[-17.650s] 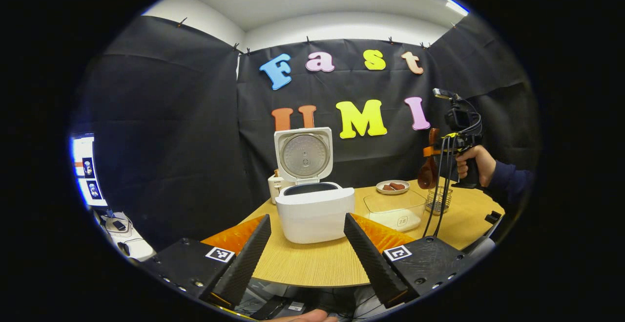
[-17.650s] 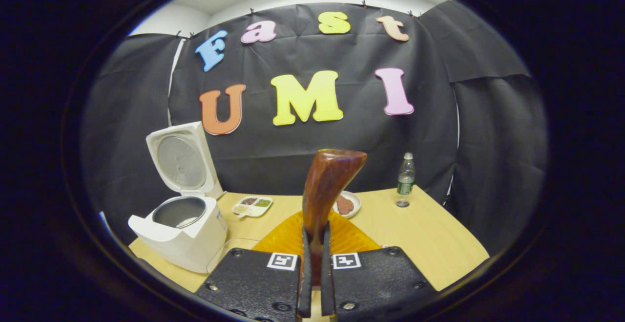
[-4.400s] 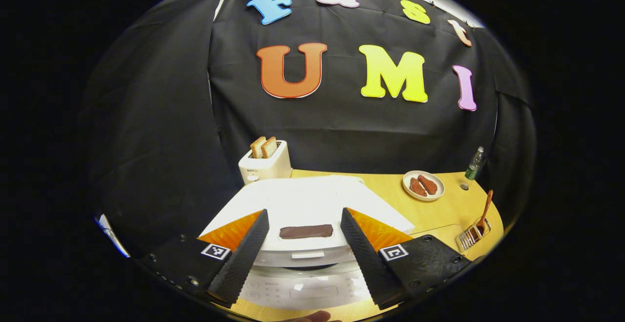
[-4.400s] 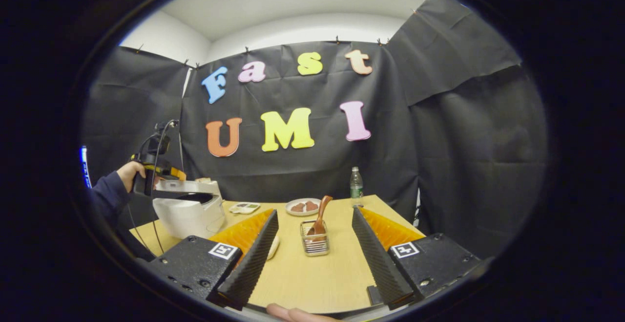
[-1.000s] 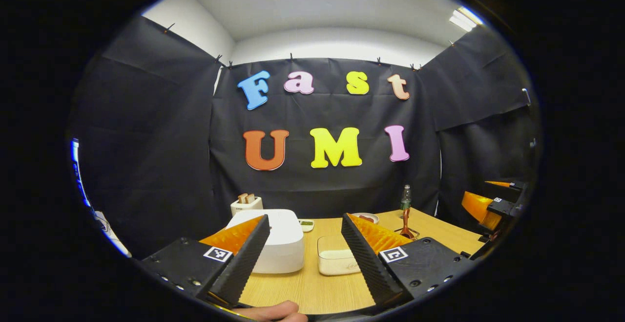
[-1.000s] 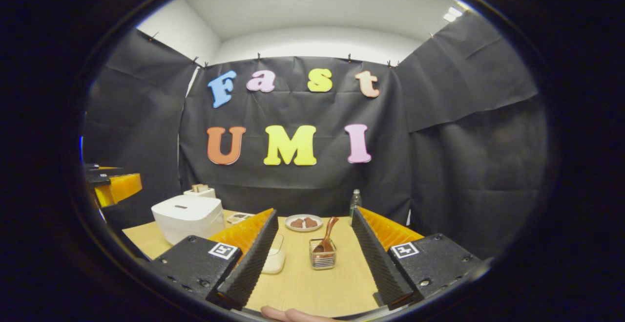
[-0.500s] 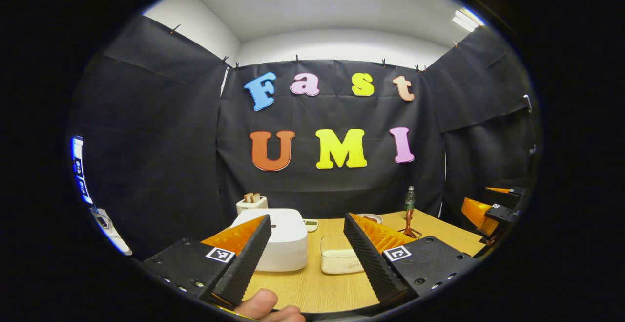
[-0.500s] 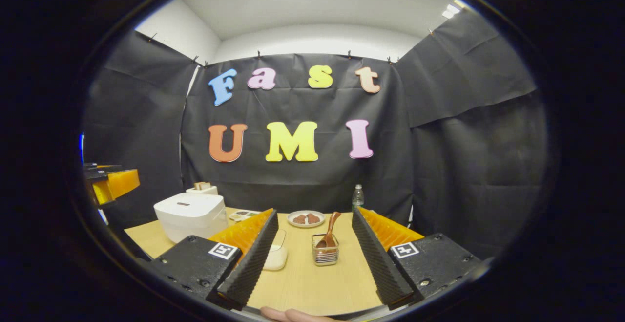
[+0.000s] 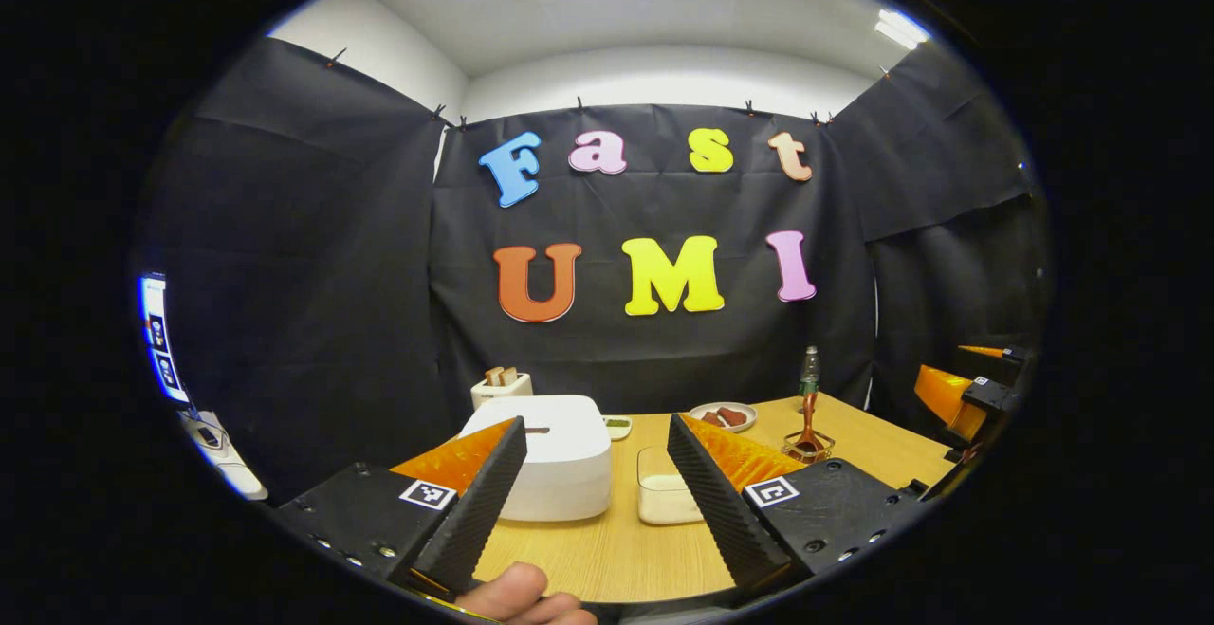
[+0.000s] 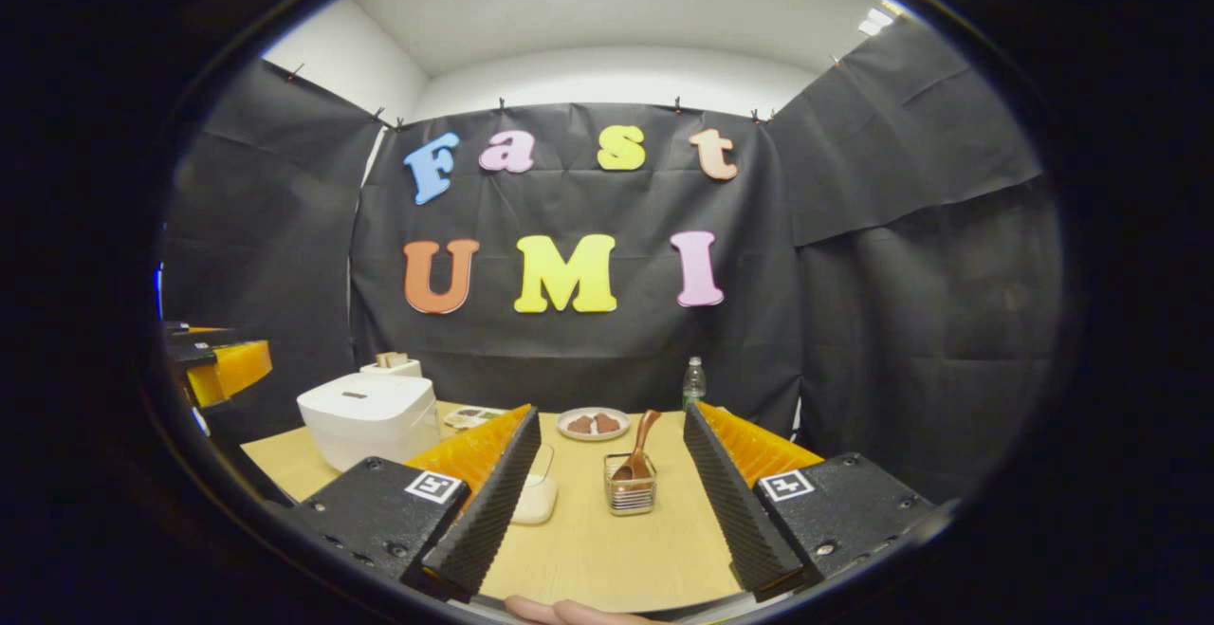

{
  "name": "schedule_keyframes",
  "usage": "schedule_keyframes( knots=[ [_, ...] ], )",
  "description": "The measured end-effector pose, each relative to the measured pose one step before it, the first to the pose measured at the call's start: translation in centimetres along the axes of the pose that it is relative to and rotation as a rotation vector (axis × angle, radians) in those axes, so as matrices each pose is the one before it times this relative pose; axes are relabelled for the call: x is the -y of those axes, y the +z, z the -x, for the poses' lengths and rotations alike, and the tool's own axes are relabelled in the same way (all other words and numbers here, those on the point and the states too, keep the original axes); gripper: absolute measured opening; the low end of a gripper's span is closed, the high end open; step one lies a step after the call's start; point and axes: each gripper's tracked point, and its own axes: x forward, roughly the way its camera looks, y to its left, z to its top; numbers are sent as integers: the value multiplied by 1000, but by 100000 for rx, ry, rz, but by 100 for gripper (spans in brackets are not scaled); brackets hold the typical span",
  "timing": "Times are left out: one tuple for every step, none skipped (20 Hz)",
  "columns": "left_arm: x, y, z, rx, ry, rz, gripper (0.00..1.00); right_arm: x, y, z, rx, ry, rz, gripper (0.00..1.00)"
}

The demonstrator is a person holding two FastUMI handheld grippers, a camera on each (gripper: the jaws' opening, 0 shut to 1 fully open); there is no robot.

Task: Close the left gripper, press the button to open the rice cooker; take a wooden spoon from the chopstick holder with the right hand, scoop a spoonful of rice and pour it into the rice cooker, then put the wooden spoon back into the chopstick holder.

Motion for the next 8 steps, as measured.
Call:
schedule_keyframes(
  knots=[
    [1,-92,71,-459,411,-127,95,-59,23,-60,54,130,110,98],
    [-16,-11,-47,-51,117,99,95,25,7,3,-35,-108,101,98],
    [45,-83,-57,-474,-108,428,95,51,80,-27,137,-149,133,98],
    [27,-115,-150,-229,-154,703,95,73,75,2,107,-144,289,98],
    [6,98,143,-36,-349,444,95,42,176,80,165,-112,442,99],
    [41,33,-2,126,-189,146,95,53,127,24,369,-124,389,99],
    [-99,-33,-5,-88,233,79,95,59,262,170,243,-199,476,99],
    [-121,-34,-89,-231,175,-46,95,57,163,46,161,-175,277,99]
  ],
)
